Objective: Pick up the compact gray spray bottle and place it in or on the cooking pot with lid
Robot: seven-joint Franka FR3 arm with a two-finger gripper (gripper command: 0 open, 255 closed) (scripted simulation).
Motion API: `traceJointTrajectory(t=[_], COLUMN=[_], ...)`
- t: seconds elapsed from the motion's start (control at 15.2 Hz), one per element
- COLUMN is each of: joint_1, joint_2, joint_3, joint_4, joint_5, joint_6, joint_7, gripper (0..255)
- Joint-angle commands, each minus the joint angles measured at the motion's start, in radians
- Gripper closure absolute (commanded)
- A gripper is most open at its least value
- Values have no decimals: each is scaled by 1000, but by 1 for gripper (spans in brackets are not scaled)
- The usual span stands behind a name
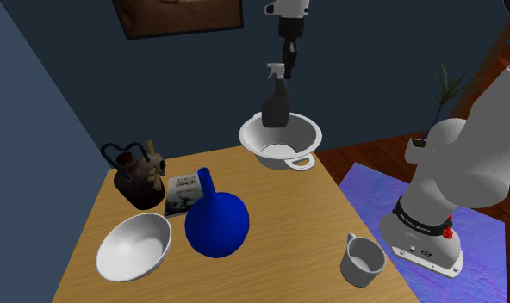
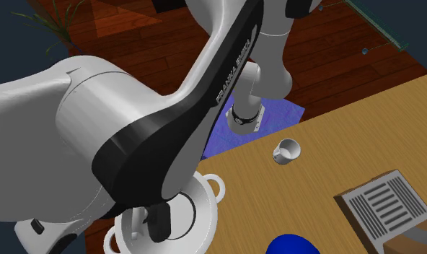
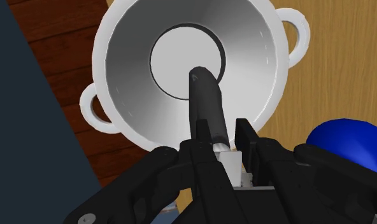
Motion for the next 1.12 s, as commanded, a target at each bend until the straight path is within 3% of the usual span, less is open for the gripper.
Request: traceJointTrajectory(t=[0.0, 0.2, 0.73, 0.79, 1.06], joint_1=[0, 0, 0, 0, 0], joint_2=[-1, -2, -2, -2, -2], joint_3=[1, 0, 0, 0, 0], joint_4=[-27, -67, -67, -67, -67], joint_5=[0, 0, 0, 0, 0], joint_6=[27, 65, 65, 65, 65], joint_7=[0, -2, -2, -2, -2], gripper=[255, 255, 255, 0, 0])
